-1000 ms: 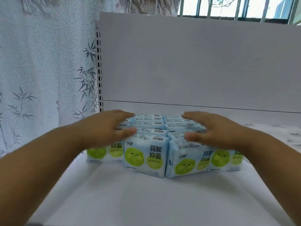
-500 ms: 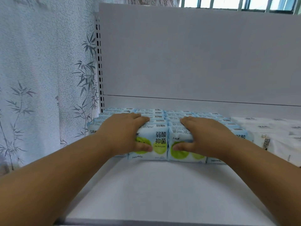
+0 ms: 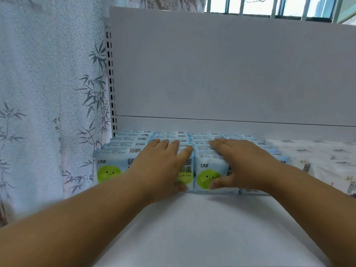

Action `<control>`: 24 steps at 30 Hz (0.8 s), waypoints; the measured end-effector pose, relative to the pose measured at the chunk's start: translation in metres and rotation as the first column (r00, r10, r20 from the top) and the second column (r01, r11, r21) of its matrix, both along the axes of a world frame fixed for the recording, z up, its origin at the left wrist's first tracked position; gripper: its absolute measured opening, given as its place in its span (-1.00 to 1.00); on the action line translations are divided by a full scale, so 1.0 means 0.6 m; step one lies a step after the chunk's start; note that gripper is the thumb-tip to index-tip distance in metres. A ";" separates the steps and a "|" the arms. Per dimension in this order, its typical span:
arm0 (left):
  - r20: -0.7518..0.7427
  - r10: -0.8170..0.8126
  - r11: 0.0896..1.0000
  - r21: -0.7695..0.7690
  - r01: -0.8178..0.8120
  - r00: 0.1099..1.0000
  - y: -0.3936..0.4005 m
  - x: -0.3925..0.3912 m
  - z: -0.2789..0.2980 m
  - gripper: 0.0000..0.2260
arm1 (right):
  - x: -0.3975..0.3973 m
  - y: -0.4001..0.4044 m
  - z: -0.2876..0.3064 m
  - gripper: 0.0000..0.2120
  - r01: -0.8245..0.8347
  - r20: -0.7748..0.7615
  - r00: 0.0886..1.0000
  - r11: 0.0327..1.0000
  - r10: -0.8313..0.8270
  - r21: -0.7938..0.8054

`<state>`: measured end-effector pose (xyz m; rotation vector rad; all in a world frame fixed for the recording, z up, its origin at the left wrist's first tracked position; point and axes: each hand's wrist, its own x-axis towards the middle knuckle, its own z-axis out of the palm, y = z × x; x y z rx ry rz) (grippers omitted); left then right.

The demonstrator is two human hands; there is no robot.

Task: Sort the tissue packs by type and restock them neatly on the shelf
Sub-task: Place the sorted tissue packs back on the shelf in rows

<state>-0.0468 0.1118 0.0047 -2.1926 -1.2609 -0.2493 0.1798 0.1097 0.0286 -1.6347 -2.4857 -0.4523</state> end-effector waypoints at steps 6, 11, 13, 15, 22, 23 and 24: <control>0.028 -0.122 0.990 0.071 0.120 0.992 0.001 0.094 0.009 -0.20 | 0.092 0.002 0.015 0.19 0.048 -0.041 0.998 0.998 -0.050 -0.036; -0.054 -0.113 0.991 0.069 0.117 0.992 0.033 0.152 0.005 -0.26 | 0.109 0.020 -0.003 0.00 0.060 -0.025 0.998 0.998 -0.060 0.000; -0.040 -0.125 0.989 0.078 0.128 0.991 0.040 0.149 0.003 -0.30 | 0.112 0.028 -0.006 -0.03 0.040 -0.021 0.999 0.999 -0.040 0.009; -0.039 -0.120 0.988 0.089 0.123 0.992 0.042 0.144 0.002 -0.32 | 0.121 0.032 -0.007 -0.01 0.011 -0.029 1.000 1.000 -0.010 0.004; -0.116 -0.093 0.988 0.111 0.106 0.989 0.050 0.152 0.002 -0.31 | 0.128 0.055 -0.021 -0.07 -0.050 -0.019 0.998 0.995 0.052 0.090; -0.130 -0.095 0.986 0.120 0.111 0.987 0.053 0.150 0.002 -0.29 | 0.127 0.058 -0.023 -0.11 -0.052 -0.007 0.999 0.992 0.053 0.111; -0.141 -0.095 0.986 0.124 0.113 0.985 0.056 0.148 0.002 -0.27 | 0.127 0.059 -0.026 -0.13 -0.055 0.002 0.998 0.990 0.055 0.127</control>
